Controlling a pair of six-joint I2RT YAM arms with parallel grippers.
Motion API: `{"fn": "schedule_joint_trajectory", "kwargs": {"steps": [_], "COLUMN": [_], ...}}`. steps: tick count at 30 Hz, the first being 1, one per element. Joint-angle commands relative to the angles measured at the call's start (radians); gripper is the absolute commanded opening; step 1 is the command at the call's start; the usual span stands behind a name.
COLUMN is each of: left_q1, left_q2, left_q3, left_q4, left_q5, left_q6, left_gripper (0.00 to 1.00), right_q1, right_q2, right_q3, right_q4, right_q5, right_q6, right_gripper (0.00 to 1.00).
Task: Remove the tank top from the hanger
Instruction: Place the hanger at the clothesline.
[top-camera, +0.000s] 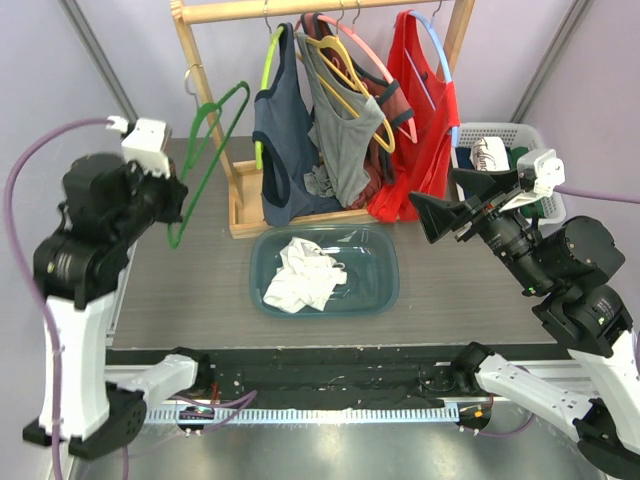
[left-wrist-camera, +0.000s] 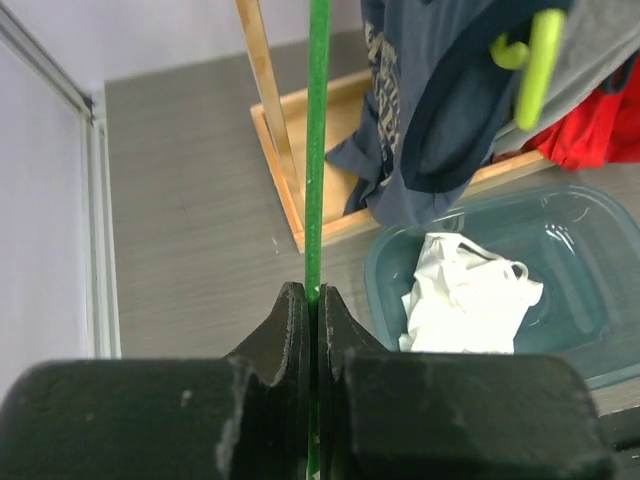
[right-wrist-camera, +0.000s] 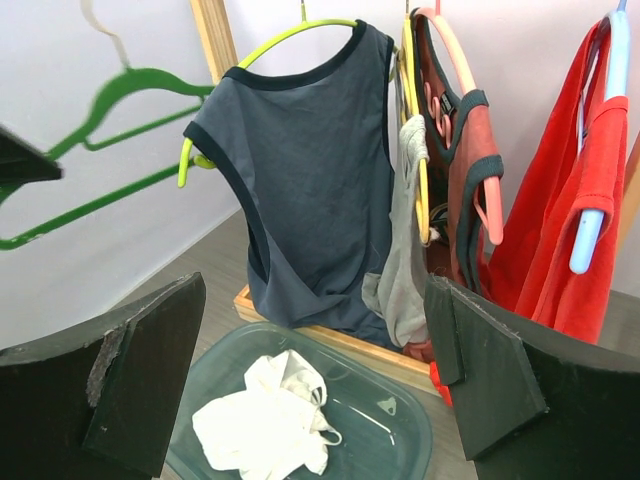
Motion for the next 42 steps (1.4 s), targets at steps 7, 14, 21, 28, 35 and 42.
{"fn": "schedule_joint_trajectory", "kwargs": {"steps": [7,14,21,28,35,42], "left_q1": [0.007,0.005,0.007,0.017,0.027,0.054], "left_q2": [0.326,0.481,0.565,0.631,0.685,0.694], "left_q3": [0.368,0.531,0.594,0.650,0.677,0.637], "left_q4": [0.009,0.025,0.056,0.105,0.111,0.096], "left_q5": [-0.044,-0.072,-0.081,-0.081,-0.073,-0.052], "left_q6": [-0.081,-0.098,-0.108,-0.104,-0.110,-0.130], "left_gripper": [0.01,0.00,0.00,0.00,0.00,0.00], "right_q1": [-0.001,-0.001,-0.001,-0.002,-0.001,-0.001], "right_q2": [0.001,-0.008,-0.009,-0.023,-0.043,-0.037], "right_q3": [-0.009,-0.041,-0.081,-0.112,-0.135,-0.141], "right_q4": [0.028,0.034,0.057,0.073,0.074,0.077], "right_q5": [-0.036,-0.058,-0.084,-0.092,-0.087,-0.073], "right_q6": [0.027,0.046,0.078,0.098,0.107,0.110], "right_gripper": [1.00,1.00,1.00,1.00,1.00,1.00]}}
